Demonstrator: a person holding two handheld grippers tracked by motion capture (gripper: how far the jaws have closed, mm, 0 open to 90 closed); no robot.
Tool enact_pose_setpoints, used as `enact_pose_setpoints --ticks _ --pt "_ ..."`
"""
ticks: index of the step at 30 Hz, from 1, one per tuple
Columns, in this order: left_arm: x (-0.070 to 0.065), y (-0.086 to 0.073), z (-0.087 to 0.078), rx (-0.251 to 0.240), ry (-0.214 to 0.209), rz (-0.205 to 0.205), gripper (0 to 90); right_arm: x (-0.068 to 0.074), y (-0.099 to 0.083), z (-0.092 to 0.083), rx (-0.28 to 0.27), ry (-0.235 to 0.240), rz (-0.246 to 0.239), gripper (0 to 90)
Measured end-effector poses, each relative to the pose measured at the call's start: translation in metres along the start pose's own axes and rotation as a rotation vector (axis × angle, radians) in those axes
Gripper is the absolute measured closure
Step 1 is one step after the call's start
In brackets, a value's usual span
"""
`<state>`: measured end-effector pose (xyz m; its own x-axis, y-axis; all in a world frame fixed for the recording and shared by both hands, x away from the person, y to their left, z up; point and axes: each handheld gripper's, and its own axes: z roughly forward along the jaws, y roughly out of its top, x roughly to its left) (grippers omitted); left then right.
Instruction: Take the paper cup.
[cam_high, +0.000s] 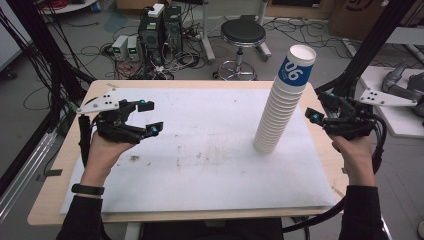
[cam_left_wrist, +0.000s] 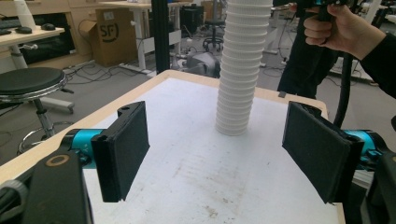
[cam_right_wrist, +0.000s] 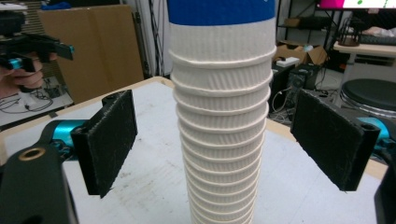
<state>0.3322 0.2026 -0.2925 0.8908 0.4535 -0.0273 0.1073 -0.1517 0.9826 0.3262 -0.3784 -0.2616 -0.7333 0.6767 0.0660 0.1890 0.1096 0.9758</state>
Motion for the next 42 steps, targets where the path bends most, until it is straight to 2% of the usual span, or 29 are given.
enact_pose_setpoints --ticks 3,7,13,17,24,34,42 --pt "0.000 0.000 0.001 -0.001 -0.003 0.000 22.1 -0.001 0.001 0.009 0.018 -0.011 -0.011 14.8" --pt "0.001 0.000 0.002 0.000 0.000 -0.004 22.1 -0.005 0.005 0.018 0.025 -0.016 0.016 14.8" --pt "0.000 -0.001 0.005 0.007 -0.009 -0.001 22.1 -0.006 0.009 0.030 0.043 -0.032 0.005 14.8" --pt "-0.001 -0.001 0.006 0.010 -0.011 -0.001 22.1 -0.005 0.009 0.039 0.071 -0.022 0.003 14.8" --pt "0.000 -0.001 0.007 0.012 -0.016 -0.001 22.1 -0.004 0.011 0.052 0.073 -0.046 0.010 14.8" --pt "0.000 -0.001 0.007 0.010 -0.017 -0.002 22.1 -0.004 0.015 0.063 0.091 -0.033 -0.013 13.3" --pt "-0.002 -0.001 0.008 0.013 -0.021 -0.001 22.1 -0.004 0.019 0.067 0.100 -0.054 -0.012 13.1"
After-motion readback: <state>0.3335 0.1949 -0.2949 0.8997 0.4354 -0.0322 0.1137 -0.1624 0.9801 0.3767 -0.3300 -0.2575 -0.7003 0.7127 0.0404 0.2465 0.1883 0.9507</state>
